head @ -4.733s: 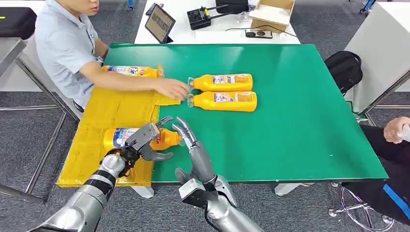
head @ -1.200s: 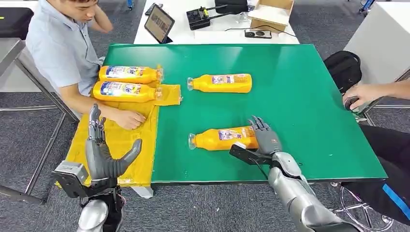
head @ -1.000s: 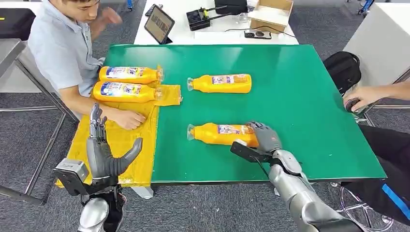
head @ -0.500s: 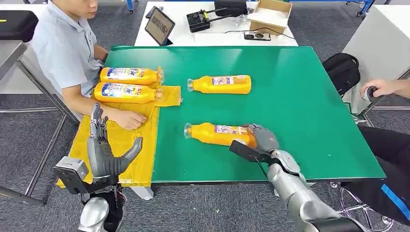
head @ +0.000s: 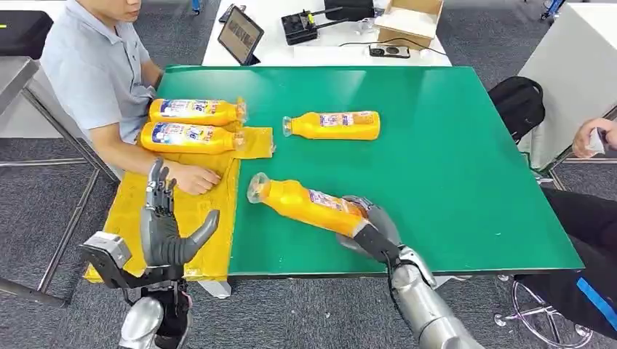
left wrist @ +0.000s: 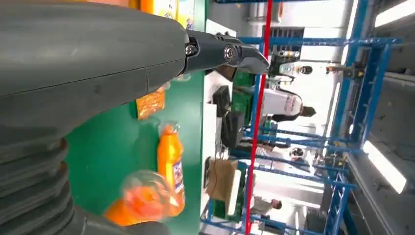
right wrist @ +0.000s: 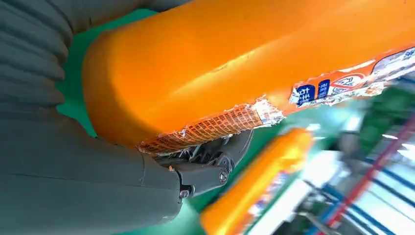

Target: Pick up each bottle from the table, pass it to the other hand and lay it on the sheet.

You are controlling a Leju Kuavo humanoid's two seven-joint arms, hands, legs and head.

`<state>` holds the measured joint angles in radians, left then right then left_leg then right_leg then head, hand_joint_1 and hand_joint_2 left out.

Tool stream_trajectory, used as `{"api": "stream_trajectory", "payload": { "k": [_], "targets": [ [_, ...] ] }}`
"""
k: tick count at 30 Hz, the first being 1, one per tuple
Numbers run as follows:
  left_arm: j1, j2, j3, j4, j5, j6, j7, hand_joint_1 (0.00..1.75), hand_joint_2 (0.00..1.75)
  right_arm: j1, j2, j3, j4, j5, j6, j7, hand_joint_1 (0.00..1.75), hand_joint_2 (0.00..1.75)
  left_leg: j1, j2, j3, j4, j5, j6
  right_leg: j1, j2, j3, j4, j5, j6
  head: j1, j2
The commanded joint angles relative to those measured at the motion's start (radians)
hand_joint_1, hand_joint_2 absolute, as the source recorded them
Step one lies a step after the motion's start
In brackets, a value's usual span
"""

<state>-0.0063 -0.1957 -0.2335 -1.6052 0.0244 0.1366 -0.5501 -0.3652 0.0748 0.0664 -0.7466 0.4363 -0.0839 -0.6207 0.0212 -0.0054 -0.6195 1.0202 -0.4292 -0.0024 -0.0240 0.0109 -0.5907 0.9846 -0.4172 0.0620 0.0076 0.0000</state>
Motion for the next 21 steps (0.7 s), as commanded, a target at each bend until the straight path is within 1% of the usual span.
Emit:
{"api": "stream_trajectory", "payload": {
  "k": [1, 6, 8, 9, 11, 14, 15, 16, 17, 20, 21],
  "targets": [
    [0.008, 0.04, -0.071, 0.17, 0.011, -0.141, 0.131, 0.0, 1.75, 0.099, 0.045, 0.031, -0.29, -0.099, 0.01, -0.035, 1.75, 1.75, 0.0, -0.001, 0.002, -0.002, 0.0, 0.0, 0.0, -0.001, 0.002, -0.001, -0.001, -0.002, 0.0, 0.0],
    [0.018, 0.039, -0.076, 0.172, 0.008, -0.145, 0.123, 0.0, 1.75, 0.101, 0.044, 0.032, -0.297, -0.102, 0.009, -0.032, 1.75, 1.75, 0.0, 0.002, 0.003, -0.002, -0.001, 0.001, 0.0, 0.001, 0.002, -0.001, -0.001, -0.003, 0.0, 0.0],
    [0.015, 0.039, -0.073, 0.17, 0.008, -0.145, 0.126, 0.0, 1.75, 0.101, 0.043, 0.032, -0.296, -0.102, 0.009, -0.032, 1.75, 1.75, 0.0, 0.0, 0.0, -0.001, 0.0, 0.001, 0.0, -0.001, 0.0, -0.001, -0.001, -0.002, 0.0, 0.0],
    [0.015, 0.039, -0.073, 0.17, 0.008, -0.145, 0.126, 0.0, 1.75, 0.101, 0.043, 0.032, -0.296, -0.102, 0.009, -0.032, 1.75, 1.75, 0.0, 0.0, 0.002, -0.001, -0.001, 0.001, 0.001, -0.002, 0.002, -0.001, -0.001, -0.003, 0.0, 0.0],
    [0.015, 0.039, -0.073, 0.17, 0.008, -0.145, 0.126, 0.0, 1.75, 0.101, 0.043, 0.032, -0.296, -0.102, 0.009, -0.032, 1.75, 1.75, 0.0, 0.0, 0.0, -0.001, 0.0, 0.0, 0.0, -0.001, 0.0, -0.001, 0.0, -0.002, 0.0, 0.0],
    [0.015, 0.039, -0.073, 0.17, 0.008, -0.145, 0.126, 0.0, 1.75, 0.101, 0.043, 0.032, -0.296, -0.102, 0.009, -0.032, 1.75, 1.75, 0.0, 0.001, 0.002, -0.001, -0.001, 0.001, 0.001, -0.001, 0.002, -0.001, -0.001, -0.003, 0.0, 0.0],
    [0.017, 0.043, -0.08, 0.167, 0.022, -0.18, 0.147, 0.0, 1.75, 0.099, 0.05, 0.024, -0.294, -0.121, 0.007, -0.039, 1.75, 1.75, 0.0, 0.001, 0.002, -0.002, -0.001, 0.001, 0.0, 0.0, 0.002, -0.001, -0.001, -0.003, 0.0, 0.0],
    [0.029, 0.045, -0.095, 0.172, 0.031, -0.211, 0.158, 0.0, 1.75, 0.102, 0.066, 0.012, -0.311, -0.15, 0.007, -0.052, 1.75, 1.75, 0.0, 0.001, 0.001, -0.001, -0.001, 0.001, 0.001, 0.0, 0.001, -0.001, -0.001, -0.002, 0.0, 0.0],
    [0.037, 0.057, -0.129, 0.173, -0.001, -0.24, 0.142, 0.0, 1.75, 0.109, 0.084, 0.007, -0.34, -0.183, 0.017, -0.064, 1.75, 1.75, 0.0, 0.001, 0.0, -0.001, 0.0, 0.0, 0.0, 0.0, 0.0, 0.0, 0.0, -0.002, 0.0, 0.0],
    [0.049, 0.055, -0.187, 0.172, -0.032, -0.276, 0.102, 0.0, 1.75, 0.111, 0.114, 0.044, -0.369, -0.206, 0.038, -0.048, 1.75, 1.75, 0.0, 0.003, 0.003, -0.001, -0.002, 0.001, 0.0, 0.001, 0.002, 0.0, -0.002, -0.003, 0.0, 0.0],
    [0.044, 0.058, -0.203, 0.167, -0.043, -0.287, 0.091, 0.0, 1.75, 0.106, 0.121, 0.062, -0.357, -0.203, 0.034, -0.045, 1.75, 1.75, 0.0, 0.002, 0.002, -0.001, -0.001, 0.001, 0.0, 0.001, 0.001, 0.0, -0.001, -0.003, 0.0, 0.0]
  ]
}}
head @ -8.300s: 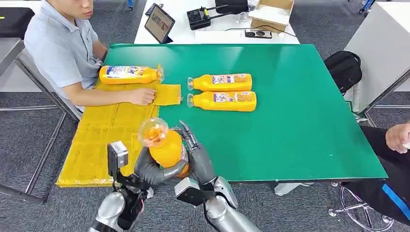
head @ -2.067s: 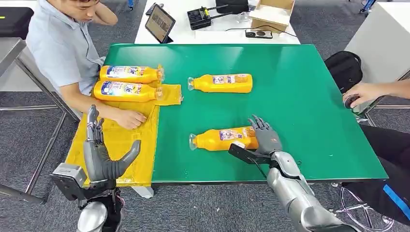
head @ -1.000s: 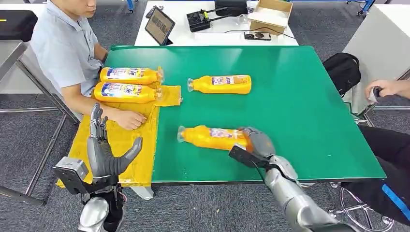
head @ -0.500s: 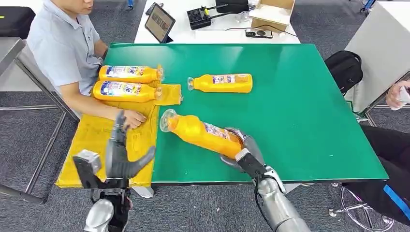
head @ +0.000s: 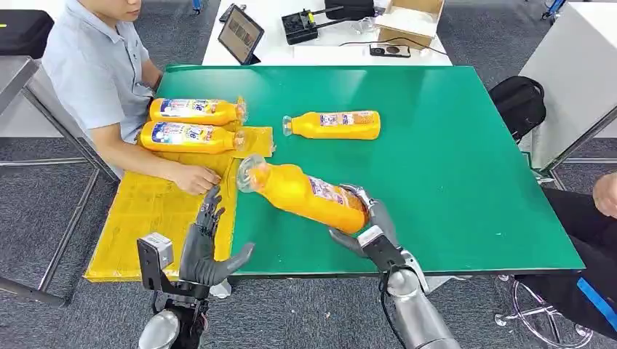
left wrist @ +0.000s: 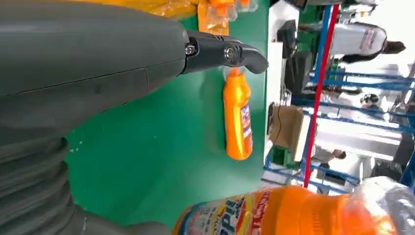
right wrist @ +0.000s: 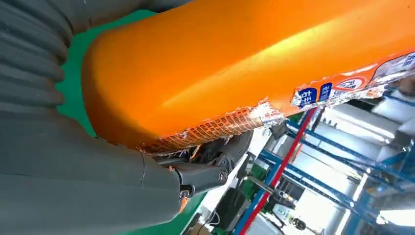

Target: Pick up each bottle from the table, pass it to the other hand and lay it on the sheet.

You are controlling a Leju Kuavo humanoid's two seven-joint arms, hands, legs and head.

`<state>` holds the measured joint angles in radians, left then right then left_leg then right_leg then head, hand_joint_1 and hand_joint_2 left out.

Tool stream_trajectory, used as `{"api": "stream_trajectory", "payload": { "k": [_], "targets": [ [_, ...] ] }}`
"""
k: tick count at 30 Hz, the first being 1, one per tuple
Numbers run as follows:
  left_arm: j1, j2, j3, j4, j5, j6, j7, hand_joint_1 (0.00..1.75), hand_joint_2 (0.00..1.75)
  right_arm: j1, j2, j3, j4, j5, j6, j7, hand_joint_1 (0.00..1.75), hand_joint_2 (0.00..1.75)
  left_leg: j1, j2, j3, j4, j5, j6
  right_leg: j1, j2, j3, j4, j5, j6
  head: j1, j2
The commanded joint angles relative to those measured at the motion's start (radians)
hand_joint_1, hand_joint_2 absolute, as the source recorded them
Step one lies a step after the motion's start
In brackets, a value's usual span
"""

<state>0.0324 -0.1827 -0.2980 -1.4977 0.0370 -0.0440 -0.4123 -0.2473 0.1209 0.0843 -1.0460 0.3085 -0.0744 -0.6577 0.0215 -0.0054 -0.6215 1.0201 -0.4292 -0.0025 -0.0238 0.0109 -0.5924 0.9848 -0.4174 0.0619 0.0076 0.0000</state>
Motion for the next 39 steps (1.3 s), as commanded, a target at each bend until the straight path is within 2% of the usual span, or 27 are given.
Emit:
{"api": "stream_trajectory", "payload": {
  "k": [1, 5, 7, 8, 13, 18, 30, 37, 39],
  "targets": [
    [-0.002, 0.051, -0.155, 0.049, -0.07, -0.121, -0.055, 0.0, 1.75, -0.022, 0.086, 0.064, -0.032, -0.073, 0.011, -0.009, 1.75, 1.75, 0.0, 0.002, 0.002, -0.001, -0.001, 0.001, 0.0, 0.001, 0.001, 0.0, -0.001, -0.002, 0.0, 0.0],
    [-0.023, 0.044, -0.163, 0.031, -0.058, -0.151, -0.076, 0.0, 1.75, -0.045, 0.118, 0.118, 0.038, -0.052, -0.015, -0.025, 1.75, 1.75, 0.0, 0.003, 0.005, -0.001, -0.002, 0.001, 0.001, 0.001, 0.004, -0.001, -0.001, -0.004, 0.0, 0.0],
    [-0.037, 0.02, -0.154, 0.032, -0.033, -0.151, -0.071, 0.0, 1.75, -0.047, 0.141, 0.17, 0.079, -0.012, -0.054, -0.04, 1.75, 1.75, 0.001, 0.004, 0.006, -0.001, -0.002, 0.001, 0.002, 0.002, 0.005, 0.0, -0.001, -0.005, 0.0, 0.0],
    [-0.041, 0.011, -0.149, 0.033, 0.004, -0.166, -0.053, 0.0, 1.75, -0.046, 0.148, 0.197, 0.087, -0.006, -0.072, -0.04, 1.75, 1.75, 0.001, 0.004, 0.003, 0.0, -0.001, 0.001, 0.001, 0.003, 0.001, 0.0, 0.0, -0.003, 0.0, 0.0],
    [-0.06, 0.012, -0.181, 0.019, 0.17, -0.239, 0.001, 0.0, 1.75, -0.047, 0.156, 0.291, 0.083, -0.096, -0.15, -0.04, 1.75, 1.75, 0.001, 0.002, 0.002, -0.001, -0.001, 0.001, 0.001, 0.0, 0.001, 0.0, 0.0, -0.003, 0.0, 0.0],
    [-0.088, -0.003, -0.177, 0.009, 0.164, -0.167, -0.008, 0.0, 1.75, -0.069, 0.178, 0.351, 0.132, -0.12, -0.166, -0.04, 1.75, 1.75, 0.0, 0.002, 0.003, 0.0, -0.001, 0.001, 0.001, 0.001, 0.002, 0.0, -0.001, -0.003, 0.0, 0.0],
    [-0.088, -0.003, -0.177, 0.009, 0.164, -0.167, -0.008, 0.0, 1.75, -0.069, 0.178, 0.351, 0.132, -0.12, -0.166, -0.04, 1.75, 1.75, 0.001, 0.0, 0.003, -0.001, -0.001, 0.001, 0.001, -0.001, 0.003, -0.001, -0.001, -0.003, 0.0, 0.0],
    [-0.1, -0.024, -0.136, -0.008, 0.184, -0.064, -0.028, 0.0, 1.75, -0.033, 0.191, 0.425, 0.16, -0.135, -0.173, -0.04, 1.75, 1.75, 0.001, 0.0, 0.003, -0.001, -0.001, 0.001, 0.001, -0.001, 0.002, -0.001, -0.001, -0.003, 0.0, 0.0],
    [-0.105, -0.026, -0.137, -0.028, 0.153, -0.014, -0.07, 0.0, 1.75, -0.023, 0.194, 0.448, 0.165, -0.138, -0.175, -0.04, 1.75, 1.75, 0.001, -0.001, 0.004, -0.001, -0.001, 0.001, 0.002, -0.002, 0.004, -0.001, -0.002, -0.003, 0.0, 0.0]
  ]
}}
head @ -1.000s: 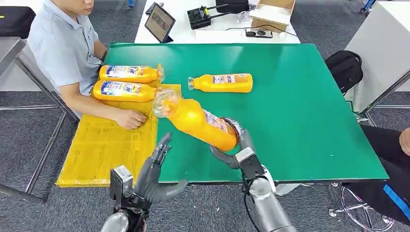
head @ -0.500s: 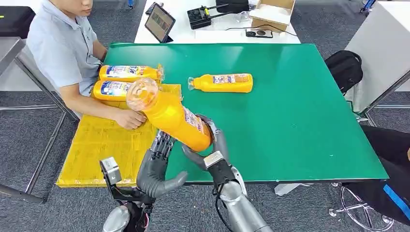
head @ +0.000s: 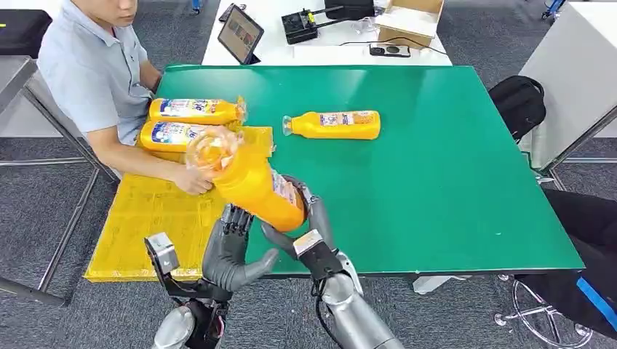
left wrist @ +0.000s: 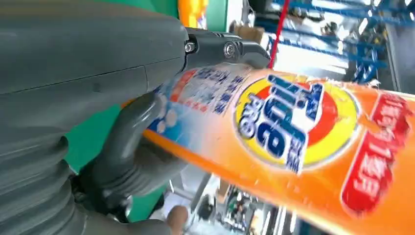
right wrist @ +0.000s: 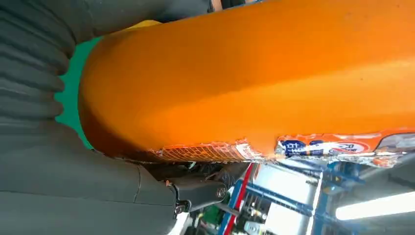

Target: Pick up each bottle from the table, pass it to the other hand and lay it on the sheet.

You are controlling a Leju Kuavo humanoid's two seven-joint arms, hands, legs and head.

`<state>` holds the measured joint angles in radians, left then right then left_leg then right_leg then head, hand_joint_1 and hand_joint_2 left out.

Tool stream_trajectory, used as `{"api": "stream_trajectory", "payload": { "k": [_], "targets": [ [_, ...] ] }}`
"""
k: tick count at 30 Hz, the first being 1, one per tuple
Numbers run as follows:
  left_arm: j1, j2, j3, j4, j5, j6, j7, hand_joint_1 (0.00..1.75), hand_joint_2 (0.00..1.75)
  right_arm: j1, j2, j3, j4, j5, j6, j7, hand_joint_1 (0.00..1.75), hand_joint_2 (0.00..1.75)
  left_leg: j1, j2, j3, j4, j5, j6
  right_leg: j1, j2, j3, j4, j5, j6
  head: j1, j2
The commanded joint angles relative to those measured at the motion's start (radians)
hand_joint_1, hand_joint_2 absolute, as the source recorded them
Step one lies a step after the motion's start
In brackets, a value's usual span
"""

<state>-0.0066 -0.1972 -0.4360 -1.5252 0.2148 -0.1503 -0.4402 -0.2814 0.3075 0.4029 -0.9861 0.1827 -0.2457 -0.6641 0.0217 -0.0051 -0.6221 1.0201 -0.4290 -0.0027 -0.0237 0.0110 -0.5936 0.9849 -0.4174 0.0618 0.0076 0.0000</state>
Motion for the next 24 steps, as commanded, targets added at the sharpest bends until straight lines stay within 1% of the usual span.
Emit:
{"api": "stream_trajectory", "payload": {
  "k": [1, 3, 8, 9, 11, 12, 13, 14, 16, 18, 19, 21, 22, 23, 24],
  "targets": [
    [-0.07, -0.009, -0.003, -0.01, -0.045, 0.125, -0.063, 0.0, 1.75, 0.01, 0.008, 0.145, 0.112, -0.014, -0.008, -0.034, 1.75, 1.75, 0.001, 0.0, 0.003, -0.001, -0.001, 0.001, 0.001, -0.001, 0.003, -0.001, -0.001, -0.003, 0.0, 0.0],
    [-0.079, -0.011, 0.004, -0.026, -0.068, 0.177, -0.083, 0.0, 1.75, 0.006, 0.011, 0.165, 0.124, -0.018, -0.006, -0.034, 1.75, 1.75, 0.001, 0.0, 0.004, -0.001, -0.002, 0.001, 0.001, -0.001, 0.005, -0.001, -0.001, -0.003, 0.0, 0.0],
    [-0.095, 0.002, -0.003, -0.05, -0.149, 0.269, -0.134, 0.0, 1.75, -0.011, 0.01, 0.203, 0.156, -0.029, -0.008, -0.034, 1.75, 1.75, 0.0, 0.0, 0.002, -0.001, 0.0, 0.001, 0.001, -0.001, 0.002, -0.001, 0.0, -0.002, 0.0, 0.0],
    [-0.098, 0.003, -0.004, -0.051, -0.166, 0.29, -0.139, 0.0, 1.75, -0.015, 0.009, 0.216, 0.16, -0.025, -0.014, -0.034, 1.75, 1.75, 0.0, 0.0, 0.004, -0.001, -0.001, 0.001, 0.001, -0.001, 0.005, -0.001, -0.001, -0.003, 0.0, 0.0],
    [-0.106, 0.003, -0.001, -0.043, -0.169, 0.301, -0.129, 0.0, 1.75, -0.017, 0.007, 0.23, 0.161, -0.019, -0.029, -0.034, 1.75, 1.75, 0.0, 0.0, 0.002, -0.001, 0.0, 0.001, 0.001, -0.001, 0.002, -0.001, 0.0, -0.002, 0.0, 0.0],
    [-0.113, -0.003, 0.007, -0.035, -0.211, 0.356, -0.138, 0.0, 1.75, -0.018, 0.007, 0.244, 0.163, -0.011, -0.04, -0.034, 1.75, 1.75, 0.001, -0.001, 0.003, -0.001, -0.001, 0.001, 0.001, -0.002, 0.004, -0.001, -0.001, -0.003, 0.0, 0.0],
    [-0.117, -0.002, 0.008, -0.034, -0.227, 0.372, -0.149, 0.0, 1.75, -0.018, 0.008, 0.249, 0.164, -0.013, -0.032, -0.034, 1.75, 1.75, 0.0, -0.001, 0.003, -0.001, 0.0, 0.001, 0.001, -0.002, 0.003, -0.001, -0.001, -0.002, 0.0, 0.0],
    [-0.118, -0.004, 0.009, -0.034, -0.216, 0.366, -0.144, 0.0, 1.75, -0.018, 0.01, 0.251, 0.17, -0.015, -0.027, -0.034, 1.75, 1.75, 0.001, -0.001, 0.002, -0.001, 0.0, 0.001, 0.001, -0.002, 0.003, -0.001, -0.001, -0.002, 0.0, 0.0],
    [-0.119, 0.007, -0.002, -0.038, -0.145, 0.3, -0.12, 0.0, 1.75, -0.018, 0.012, 0.256, 0.185, -0.018, -0.034, -0.034, 1.75, 1.75, 0.001, -0.001, 0.003, -0.001, -0.001, 0.001, 0.001, -0.002, 0.003, -0.001, -0.001, -0.003, 0.0, 0.0],
    [-0.117, 0.008, -0.003, -0.038, -0.121, 0.28, -0.117, 0.0, 1.75, -0.017, 0.01, 0.257, 0.193, -0.021, -0.031, -0.034, 1.75, 1.75, 0.001, -0.001, 0.005, -0.002, -0.001, 0.001, 0.001, -0.003, 0.005, -0.001, -0.001, -0.003, 0.0, 0.0],
    [-0.116, 0.01, -0.003, -0.037, -0.11, 0.271, -0.113, 1.71, 1.75, -0.018, 0.011, 0.254, 0.201, -0.024, -0.03, -0.034, 1.75, 1.75, 0.001, -0.002, 0.003, -0.001, 0.0, 0.001, 0.001, -0.003, 0.004, -0.001, -0.001, -0.003, 0.0, 0.0],
    [-0.116, 0.01, -0.003, -0.037, -0.11, 0.271, -0.113, 1.71, 1.75, -0.018, 0.011, 0.254, 0.201, -0.024, -0.03, -0.034, 1.75, 1.75, 0.001, -0.001, 0.005, -0.001, -0.001, 0.001, 0.001, -0.003, 0.005, -0.002, -0.001, -0.003, 0.0, 0.0],
    [-0.116, 0.011, -0.003, -0.034, -0.097, 0.259, -0.109, 1.75, 1.75, -0.017, 0.009, 0.254, 0.2, -0.025, -0.029, -0.034, 1.75, 1.75, 0.0, -0.002, 0.004, -0.001, 0.0, 0.001, 0.001, -0.003, 0.004, -0.001, -0.001, -0.002, 0.0, 0.0],
    [-0.116, 0.013, -0.002, -0.032, -0.079, 0.242, -0.102, 1.75, 1.75, -0.017, 0.009, 0.254, 0.202, -0.026, -0.033, -0.034, 1.73, 1.75, 0.0, -0.001, 0.003, -0.001, 0.0, 0.001, 0.001, -0.002, 0.003, -0.001, -0.001, -0.002, 0.0, 0.0],
    [-0.115, 0.017, -0.002, -0.029, -0.035, 0.199, -0.078, 1.75, 1.75, -0.018, 0.008, 0.25, 0.208, -0.028, -0.036, -0.034, 1.66, 1.75, 0.001, -0.001, 0.005, -0.001, -0.001, 0.001, 0.001, -0.002, 0.005, -0.001, -0.001, -0.003, 0.0, 0.0]
  ]
}}
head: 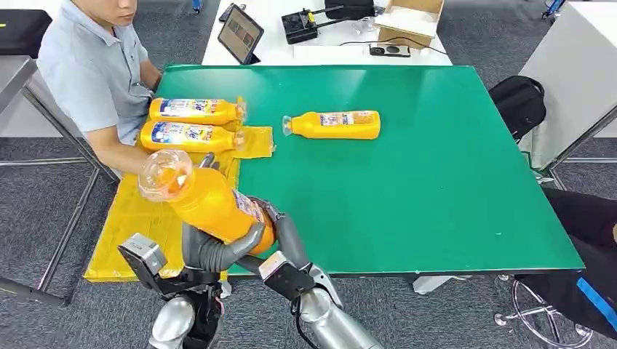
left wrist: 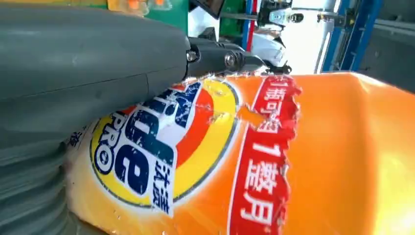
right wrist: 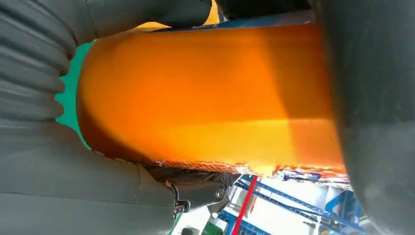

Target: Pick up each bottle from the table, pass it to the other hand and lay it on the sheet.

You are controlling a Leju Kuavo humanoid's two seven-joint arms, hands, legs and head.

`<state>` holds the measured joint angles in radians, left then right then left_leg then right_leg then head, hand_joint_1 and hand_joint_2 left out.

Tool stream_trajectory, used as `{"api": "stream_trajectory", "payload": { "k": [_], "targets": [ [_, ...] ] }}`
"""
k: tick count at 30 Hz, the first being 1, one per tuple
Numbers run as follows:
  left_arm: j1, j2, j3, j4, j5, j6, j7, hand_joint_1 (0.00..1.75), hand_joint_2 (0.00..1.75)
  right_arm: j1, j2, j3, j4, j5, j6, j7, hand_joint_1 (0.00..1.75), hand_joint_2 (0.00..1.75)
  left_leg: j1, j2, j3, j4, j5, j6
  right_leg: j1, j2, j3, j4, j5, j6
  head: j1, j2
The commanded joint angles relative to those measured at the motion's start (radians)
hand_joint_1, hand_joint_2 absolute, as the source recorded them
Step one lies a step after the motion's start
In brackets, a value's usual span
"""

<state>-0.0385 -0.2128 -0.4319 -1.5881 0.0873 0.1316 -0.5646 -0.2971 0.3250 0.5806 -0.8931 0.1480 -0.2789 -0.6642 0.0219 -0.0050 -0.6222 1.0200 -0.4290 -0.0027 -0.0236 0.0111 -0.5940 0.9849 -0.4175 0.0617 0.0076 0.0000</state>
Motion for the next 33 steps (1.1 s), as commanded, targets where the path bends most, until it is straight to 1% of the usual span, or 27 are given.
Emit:
{"api": "stream_trajectory", "payload": {
  "k": [1, 2, 3, 4, 5, 6, 7, 8, 9, 11, 12, 13, 16, 20, 21, 22, 23, 24, 25, 28, 29, 30, 31, 32, 33],
  "targets": [
    [-0.081, 0.034, -0.005, 0.037, 0.112, -0.103, 0.057, 1.75, 1.75, -0.001, -0.01, 0.067, 0.116, 0.004, -0.003, -0.034, 1.64, 1.75, 0.0, -0.002, 0.004, -0.001, 0.0, 0.001, 0.001, -0.003, 0.004, -0.001, -0.001, -0.002, 0.0, 0.0],
    [-0.079, 0.038, -0.004, 0.041, 0.14, -0.134, 0.076, 1.75, 1.75, 0.0, -0.009, 0.056, 0.12, -0.002, 0.0, -0.034, 1.34, 1.75, 0.0, -0.001, 0.003, -0.001, 0.0, 0.001, 0.001, -0.003, 0.004, -0.001, -0.001, -0.002, 0.0, 0.0],
    [-0.073, 0.039, 0.0, 0.042, 0.147, -0.143, 0.082, 1.75, 1.75, -0.001, -0.008, 0.045, 0.128, -0.002, -0.008, -0.034, 0.0, 0.0, 0.0, -0.002, 0.005, -0.002, 0.0, 0.001, 0.001, -0.003, 0.006, -0.002, -0.001, -0.003, 0.0, 0.0],
    [-0.071, 0.053, -0.008, 0.04, 0.078, -0.13, 0.045, 1.75, 1.75, 0.003, -0.012, 0.047, 0.111, 0.025, -0.044, -0.034, 0.0, 0.0, 0.0, -0.002, 0.004, -0.002, 0.0, 0.001, 0.001, -0.003, 0.005, -0.002, -0.001, -0.003, 0.0, 0.0],
    [-0.07, 0.056, -0.008, 0.043, 0.076, -0.143, 0.05, 1.75, 1.75, 0.009, -0.018, 0.045, 0.085, 0.016, -0.032, -0.034, 0.0, 0.0, 0.0, -0.001, 0.003, -0.001, 0.0, 0.001, 0.0, -0.002, 0.003, -0.001, -0.001, -0.002, 0.0, 0.0],
    [-0.068, 0.058, -0.005, 0.044, 0.078, -0.146, 0.05, 1.75, 1.75, 0.009, -0.021, 0.044, 0.083, 0.015, -0.029, -0.034, 0.0, 0.0, 0.0, -0.002, 0.006, -0.002, -0.001, 0.001, 0.001, -0.003, 0.006, -0.002, -0.001, -0.003, 0.0, 0.0],
    [-0.066, 0.058, -0.003, 0.051, 0.109, -0.175, 0.081, 1.75, 1.75, 0.014, -0.021, 0.036, 0.073, 0.009, -0.026, -0.034, 0.0, 0.0, 0.0, -0.002, 0.003, -0.001, 0.0, 0.001, 0.001, -0.003, 0.004, -0.002, -0.001, -0.003, 0.0, 0.0],
    [-0.063, 0.058, 0.002, 0.058, 0.123, -0.187, 0.101, 1.75, 1.75, 0.02, -0.025, 0.031, 0.058, 0.013, -0.038, -0.034, 0.0, 0.0, 0.0, -0.002, 0.006, -0.002, -0.001, 0.001, 0.001, -0.003, 0.006, -0.002, -0.001, -0.004, 0.0, 0.0],
    [-0.058, 0.06, 0.01, 0.078, 0.125, -0.21, 0.102, 1.75, 1.75, 0.033, -0.04, 0.024, 0.019, 0.022, -0.062, -0.034, 0.0, 0.0, 0.0, -0.001, 0.004, -0.002, -0.001, 0.001, 0.001, -0.003, 0.004, -0.001, -0.001, -0.003, 0.0, 0.0],
    [-0.047, 0.069, 0.019, 0.099, 0.21, -0.31, 0.15, 1.75, 1.75, 0.042, -0.057, -0.008, -0.016, 0.014, -0.07, -0.034, 0.0, 0.0, 0.0, -0.001, 0.004, -0.002, 0.0, 0.001, 0.001, -0.002, 0.004, -0.002, -0.001, -0.002, 0.0, 0.0],
    [-0.044, 0.088, 0.017, 0.113, 0.272, -0.394, 0.178, 1.75, 1.75, 0.042, -0.067, -0.027, -0.024, 0.019, -0.075, -0.034, 0.0, 0.0, 0.0, -0.002, 0.006, -0.003, 0.0, 0.001, 0.0, -0.004, 0.006, -0.003, -0.001, -0.003, 0.0, 0.0],
    [-0.042, 0.093, 0.029, 0.124, 0.285, -0.422, 0.182, 1.75, 1.75, 0.045, -0.073, -0.046, -0.035, 0.021, -0.081, -0.034, 0.0, 0.0, 0.0, -0.002, 0.005, -0.003, 0.0, 0.001, 0.0, -0.004, 0.006, -0.003, -0.001, -0.002, 0.0, 0.0],
    [-0.041, 0.096, 0.031, 0.127, 0.286, -0.428, 0.18, 1.75, 1.75, 0.044, -0.077, -0.048, -0.037, 0.018, -0.076, -0.034, 0.0, 0.0, 0.0, 0.0, 0.004, -0.002, 0.0, 0.001, 0.0, -0.002, 0.004, -0.002, -0.001, -0.002, 0.0, 0.0],
    [-0.057, 0.083, 0.085, 0.162, 0.274, -0.428, 0.197, 1.75, 1.75, 0.063, -0.081, -0.098, -0.074, 0.006, -0.094, -0.034, 0.0, 0.0, 0.0, -0.002, 0.002, -0.001, 0.0, 0.001, 0.0, -0.003, 0.003, -0.001, -0.001, -0.002, 0.0, 0.0],
    [-0.062, 0.076, 0.111, 0.17, 0.281, -0.418, 0.199, 1.75, 1.75, 0.073, -0.09, -0.105, -0.097, 0.01, -0.106, -0.034, 0.0, 0.0, 0.0, -0.002, 0.005, -0.002, 0.0, 0.001, 0.001, -0.004, 0.005, -0.002, -0.001, -0.003, 0.0, 0.0],
    [-0.067, 0.071, 0.134, 0.177, 0.288, -0.399, 0.207, 1.75, 1.75, 0.082, -0.094, -0.113, -0.11, 0.013, -0.117, -0.034, 0.0, 0.0, 0.0, -0.002, 0.003, -0.002, 0.0, 0.001, 0.0, -0.003, 0.004, -0.002, -0.001, -0.002, 0.0, 0.0],
    [-0.072, 0.07, 0.15, 0.182, 0.272, -0.368, 0.21, 1.75, 1.75, 0.092, -0.098, -0.12, -0.129, 0.014, -0.127, -0.034, 0.0, 0.0, 0.0, -0.001, 0.003, -0.001, 0.0, 0.001, 0.0, -0.002, 0.003, -0.001, 0.0, -0.002, 0.0, 0.0],
    [-0.09, 0.071, 0.177, 0.201, 0.233, -0.307, 0.219, 1.75, 1.75, 0.109, -0.108, -0.126, -0.161, 0.025, -0.153, -0.034, 0.0, 0.0, 0.0, -0.002, 0.005, -0.002, 0.0, 0.002, 0.001, -0.003, 0.006, -0.002, -0.001, -0.003, 0.0, 0.0],
    [-0.102, 0.072, 0.188, 0.217, 0.208, -0.274, 0.223, 1.75, 1.75, 0.116, -0.111, -0.127, -0.173, 0.03, -0.168, -0.034, 0.0, 0.0, 0.0, -0.001, 0.003, -0.001, 0.0, 0.001, 0.0, -0.002, 0.004, -0.002, 0.0, -0.002, 0.0, 0.0],
    [-0.102, 0.072, 0.188, 0.217, 0.208, -0.274, 0.223, 1.75, 1.75, 0.116, -0.111, -0.127, -0.173, 0.03, -0.168, -0.034, 0.0, 0.0, 0.0, -0.002, 0.003, -0.002, 0.0, 0.001, 0.001, -0.004, 0.004, -0.002, -0.001, -0.003, 0.0, 0.0],
    [-0.126, 0.079, 0.198, 0.246, 0.118, -0.199, 0.199, 1.75, 1.75, 0.127, -0.121, -0.123, -0.196, 0.036, -0.186, -0.034, 0.0, 0.0, 0.0, -0.002, 0.003, -0.001, 0.0, 0.001, 0.0, -0.003, 0.003, -0.001, -0.001, -0.002, 0.0, 0.0],
    [-0.145, 0.087, 0.207, 0.264, -0.002, -0.092, 0.171, 1.75, 1.75, 0.135, -0.129, -0.12, -0.219, 0.048, -0.211, -0.034, 0.0, 0.0, 0.0, -0.002, 0.004, -0.001, 0.0, 0.001, 0.001, -0.003, 0.005, -0.001, -0.001, -0.003, 0.0, 0.0],
    [-0.162, 0.094, 0.221, 0.282, -0.045, -0.053, 0.169, 1.75, 1.75, 0.142, -0.135, -0.124, -0.234, 0.054, -0.222, -0.034, 0.0, 0.0, 0.0, -0.003, 0.003, -0.001, 0.0, 0.001, 0.001, -0.004, 0.004, -0.001, -0.001, -0.003, 0.0, 0.0],
    [-0.178, 0.106, 0.244, 0.301, -0.091, -0.025, 0.161, 1.75, 1.75, 0.141, -0.15, -0.114, -0.232, 0.121, -0.288, -0.034, 0.0, 0.0, 0.0, -0.003, 0.002, -0.002, 0.0, 0.001, 0.0, -0.004, 0.003, -0.001, -0.001, -0.002, 0.0, 0.0],
    [-0.2, 0.12, 0.267, 0.325, -0.099, -0.028, 0.162, 1.75, 1.75, 0.142, -0.165, -0.107, -0.241, 0.138, -0.315, -0.034, 0.0, 0.0, 0.0, -0.004, 0.004, -0.002, 0.0, 0.001, 0.001, -0.006, 0.006, -0.002, -0.001, -0.003, 0.0, 0.0]
  ]
}}
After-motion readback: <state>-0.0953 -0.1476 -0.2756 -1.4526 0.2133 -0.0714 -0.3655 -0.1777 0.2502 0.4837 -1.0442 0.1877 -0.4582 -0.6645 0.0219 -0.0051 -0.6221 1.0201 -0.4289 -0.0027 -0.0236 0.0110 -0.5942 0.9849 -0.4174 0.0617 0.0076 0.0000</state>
